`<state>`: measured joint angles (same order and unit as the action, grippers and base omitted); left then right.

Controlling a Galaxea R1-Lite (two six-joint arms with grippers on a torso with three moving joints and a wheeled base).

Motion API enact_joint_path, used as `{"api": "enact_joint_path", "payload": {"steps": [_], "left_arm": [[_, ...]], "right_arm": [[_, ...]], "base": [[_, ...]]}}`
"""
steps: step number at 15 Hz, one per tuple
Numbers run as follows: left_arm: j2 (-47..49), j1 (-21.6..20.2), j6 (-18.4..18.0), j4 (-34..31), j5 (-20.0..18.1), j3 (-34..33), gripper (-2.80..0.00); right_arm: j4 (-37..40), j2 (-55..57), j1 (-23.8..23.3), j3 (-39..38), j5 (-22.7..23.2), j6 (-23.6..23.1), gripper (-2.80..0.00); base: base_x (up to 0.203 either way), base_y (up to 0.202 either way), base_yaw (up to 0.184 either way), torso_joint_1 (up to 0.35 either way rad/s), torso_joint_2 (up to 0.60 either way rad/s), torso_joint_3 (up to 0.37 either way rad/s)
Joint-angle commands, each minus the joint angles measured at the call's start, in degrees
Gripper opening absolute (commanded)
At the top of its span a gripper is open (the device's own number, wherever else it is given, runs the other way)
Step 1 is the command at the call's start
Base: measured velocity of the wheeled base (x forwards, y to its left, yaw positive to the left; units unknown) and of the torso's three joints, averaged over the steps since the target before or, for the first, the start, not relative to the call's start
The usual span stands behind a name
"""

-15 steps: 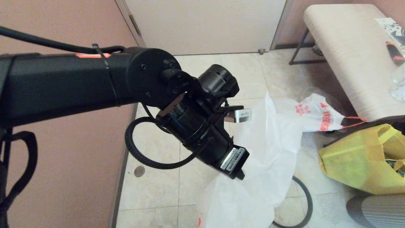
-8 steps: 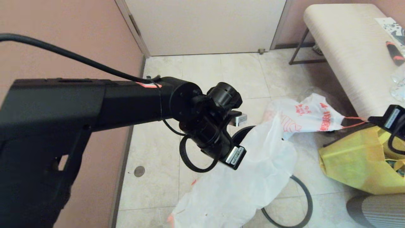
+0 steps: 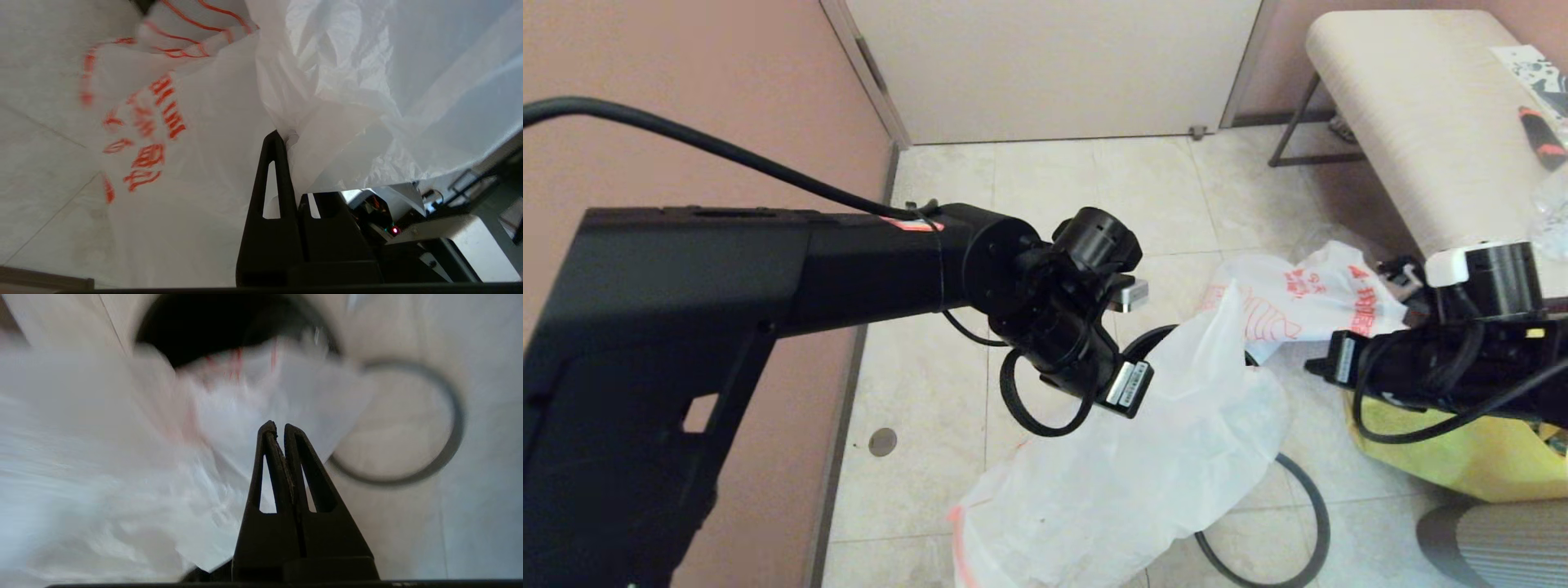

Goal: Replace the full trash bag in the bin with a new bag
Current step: Put the new garbage bag on the trash can

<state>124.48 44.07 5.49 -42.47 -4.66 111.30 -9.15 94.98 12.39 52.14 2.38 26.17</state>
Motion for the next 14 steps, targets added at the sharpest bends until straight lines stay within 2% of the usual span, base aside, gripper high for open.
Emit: {"api": "enact_joint_path", "payload": {"steps": [1, 4, 7, 11, 14], "left_arm": [[-0.20, -0.83, 0.05, -0.24, 0.24, -0.03, -2.80], [-0.20, -2.06, 0.14, -0.07, 0.97, -0.03, -2.80], [-0.29, -2.06, 0.14, -0.07, 0.97, -0.03, -2.80], [-0.55, -2.06, 0.23, -0.15, 1.58, -0.46, -2.80], [-0.64, -2.06, 1.72, -0.07, 2.90, -0.47, -2.80]], "right_arm": [[-0.06, 5.63, 2.63, -0.27, -0.28, 0.93, -2.80], [-1.69, 11.52, 5.59, -0.78, -1.05, 2.87, -2.80], [-8.56, 23.34, 7.99, 2.38, -2.49, 3.14, -2.80], [-12.62, 39.82, 10.28, 13.84, -6.85, 2.96, -2.80], [-13.57, 45.49, 10.57, 21.74, -8.07, 0.92, -2.80]], "base": [[0.000, 0.000, 0.000, 0.000, 0.00, 0.000], [0.000, 0.000, 0.000, 0.000, 0.00, 0.000], [0.000, 0.000, 0.000, 0.000, 0.00, 0.000], [0.000, 0.000, 0.000, 0.000, 0.00, 0.000], [0.000, 0.000, 0.000, 0.000, 0.00, 0.000]]}}
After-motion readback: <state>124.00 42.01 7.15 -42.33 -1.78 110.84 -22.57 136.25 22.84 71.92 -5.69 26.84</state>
